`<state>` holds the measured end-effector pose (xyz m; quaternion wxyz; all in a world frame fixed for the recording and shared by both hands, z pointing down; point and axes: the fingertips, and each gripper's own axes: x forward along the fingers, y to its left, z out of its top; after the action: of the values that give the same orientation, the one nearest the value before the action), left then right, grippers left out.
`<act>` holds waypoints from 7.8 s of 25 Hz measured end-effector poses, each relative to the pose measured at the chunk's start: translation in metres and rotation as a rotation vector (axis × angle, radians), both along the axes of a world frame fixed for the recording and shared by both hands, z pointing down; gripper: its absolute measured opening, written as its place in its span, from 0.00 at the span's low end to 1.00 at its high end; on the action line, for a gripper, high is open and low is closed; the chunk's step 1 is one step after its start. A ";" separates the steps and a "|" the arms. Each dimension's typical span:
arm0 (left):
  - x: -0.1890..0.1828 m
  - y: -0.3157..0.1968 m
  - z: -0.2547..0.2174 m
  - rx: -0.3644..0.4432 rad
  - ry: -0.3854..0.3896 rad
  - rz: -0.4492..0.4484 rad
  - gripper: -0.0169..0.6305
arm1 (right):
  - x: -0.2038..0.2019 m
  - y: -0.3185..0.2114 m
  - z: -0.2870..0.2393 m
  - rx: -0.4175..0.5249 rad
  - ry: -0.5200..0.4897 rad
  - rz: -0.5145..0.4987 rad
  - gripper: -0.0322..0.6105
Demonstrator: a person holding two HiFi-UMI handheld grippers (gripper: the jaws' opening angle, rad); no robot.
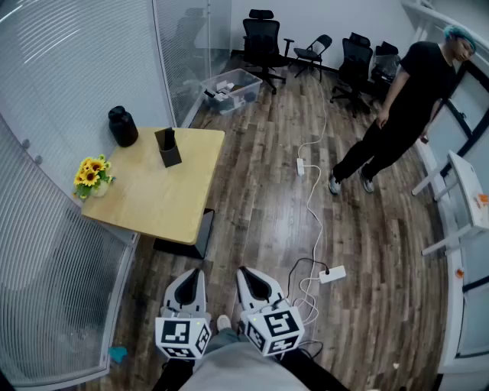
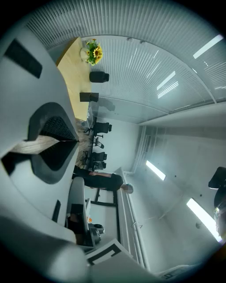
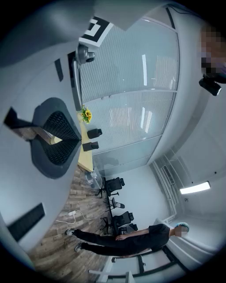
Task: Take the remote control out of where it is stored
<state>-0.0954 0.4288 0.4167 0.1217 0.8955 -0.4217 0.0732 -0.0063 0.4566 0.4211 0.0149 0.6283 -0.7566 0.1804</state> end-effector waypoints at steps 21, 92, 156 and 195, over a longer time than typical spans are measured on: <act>0.006 -0.012 0.004 -0.022 -0.019 0.033 0.04 | 0.003 -0.015 0.003 0.002 0.010 -0.014 0.06; 0.157 -0.385 0.027 -0.029 -0.077 -0.182 0.04 | 0.177 -0.394 0.013 0.035 -0.005 -0.100 0.06; 0.014 -0.634 0.147 -0.195 -0.309 -0.542 0.35 | 0.076 -0.633 0.031 -0.064 0.026 -0.388 0.06; 0.010 -0.627 0.144 -0.197 -0.305 -0.544 0.32 | 0.080 -0.627 0.028 -0.059 0.037 -0.376 0.06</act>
<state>-0.0857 -0.1979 0.5611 0.1583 0.7127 -0.6496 0.2120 0.0741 -0.1705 0.4496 0.0805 0.4783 -0.8547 0.1850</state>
